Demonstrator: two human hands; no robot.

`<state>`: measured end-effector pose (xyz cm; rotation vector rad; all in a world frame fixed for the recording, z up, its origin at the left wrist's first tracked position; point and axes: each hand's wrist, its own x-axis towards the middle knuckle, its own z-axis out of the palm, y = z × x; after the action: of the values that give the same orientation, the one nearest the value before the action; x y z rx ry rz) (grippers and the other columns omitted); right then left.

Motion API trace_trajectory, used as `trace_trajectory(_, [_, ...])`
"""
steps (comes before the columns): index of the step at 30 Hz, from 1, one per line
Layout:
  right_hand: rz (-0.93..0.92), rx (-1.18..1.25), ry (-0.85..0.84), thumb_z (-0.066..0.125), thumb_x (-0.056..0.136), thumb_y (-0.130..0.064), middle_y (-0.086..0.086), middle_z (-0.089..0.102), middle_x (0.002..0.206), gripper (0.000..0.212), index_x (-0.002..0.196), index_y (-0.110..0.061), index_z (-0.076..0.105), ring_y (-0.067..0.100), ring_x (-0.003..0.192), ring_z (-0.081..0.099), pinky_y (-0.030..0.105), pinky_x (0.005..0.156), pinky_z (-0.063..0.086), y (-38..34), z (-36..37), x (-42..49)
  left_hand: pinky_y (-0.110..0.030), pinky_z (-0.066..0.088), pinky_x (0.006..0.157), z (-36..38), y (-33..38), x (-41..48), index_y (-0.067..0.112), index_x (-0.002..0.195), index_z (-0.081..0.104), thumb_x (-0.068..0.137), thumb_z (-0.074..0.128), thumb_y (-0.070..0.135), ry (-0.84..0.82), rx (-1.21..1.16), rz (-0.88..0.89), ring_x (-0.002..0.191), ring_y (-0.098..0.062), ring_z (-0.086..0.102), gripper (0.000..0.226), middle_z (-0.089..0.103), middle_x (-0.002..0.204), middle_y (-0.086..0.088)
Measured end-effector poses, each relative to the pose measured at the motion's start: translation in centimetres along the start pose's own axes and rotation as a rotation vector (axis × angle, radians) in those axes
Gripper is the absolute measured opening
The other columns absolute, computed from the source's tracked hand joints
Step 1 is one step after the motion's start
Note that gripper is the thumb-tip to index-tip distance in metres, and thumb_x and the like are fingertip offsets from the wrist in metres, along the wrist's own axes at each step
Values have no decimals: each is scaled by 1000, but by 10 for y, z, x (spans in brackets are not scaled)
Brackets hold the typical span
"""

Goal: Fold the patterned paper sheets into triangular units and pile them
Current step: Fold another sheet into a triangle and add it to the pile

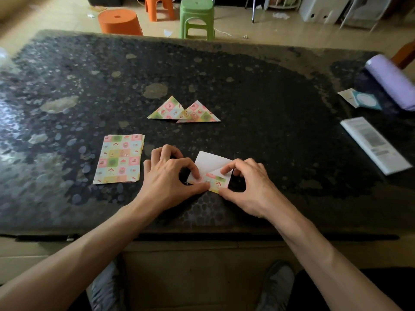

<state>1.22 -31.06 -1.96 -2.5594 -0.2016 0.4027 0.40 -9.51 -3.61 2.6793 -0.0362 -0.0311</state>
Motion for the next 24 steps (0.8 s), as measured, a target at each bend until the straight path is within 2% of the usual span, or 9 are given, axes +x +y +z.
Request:
trace_trajectory(3, [-27,14,-20,80,86,-44,-13,45,119,43,119,-44,54,10,121,40,35,101,46,2,-2,1,-34,23,93,-1,0,0,45,90,68,66,73,79,0,4,-7,120,-11,25,42,35,117,13])
trace_trajectory(10, [-51,23,-85,80,86,-37,-13,45,118,48,124,-44,52,9,120,42,32,97,44,6,-11,1,-33,23,94,-4,2,0,45,92,68,67,74,77,-35,-3,-15,124,-12,25,41,35,119,13])
trace_trajectory(13, [-51,32,-85,81,86,-34,-14,45,117,51,126,-44,51,8,120,42,31,97,44,5,-12,2,-37,29,100,-9,-2,2,45,96,66,72,78,67,-75,-51,-39,130,-16,26,35,36,123,13])
trace_trajectory(16, [-34,52,-108,83,85,-33,-16,45,116,59,131,-45,48,7,119,42,33,99,45,5,-14,4,-40,37,103,-13,-11,4,39,114,57,72,82,60,-43,-109,-65,129,-20,34,54,38,121,12])
trace_trajectory(18, [-25,94,-119,82,85,-34,-20,45,113,64,135,-47,44,5,115,43,29,94,44,6,-15,5,-37,37,102,-13,-16,5,34,119,57,70,81,63,-23,-100,-78,128,-20,35,62,40,121,11])
trace_trajectory(21, [-6,177,-77,82,85,-38,-21,51,110,66,138,-48,44,1,108,50,21,84,42,9,-16,7,-38,35,105,-13,-15,5,40,103,64,71,78,65,-53,-108,-63,130,-19,31,43,40,121,9])
trace_trajectory(24, [21,216,44,82,86,-38,-18,52,114,65,139,-46,44,0,100,56,15,75,43,10,-13,9,-41,35,104,-14,-12,6,44,90,65,75,79,59,-76,-122,-27,130,-17,28,26,41,120,12])
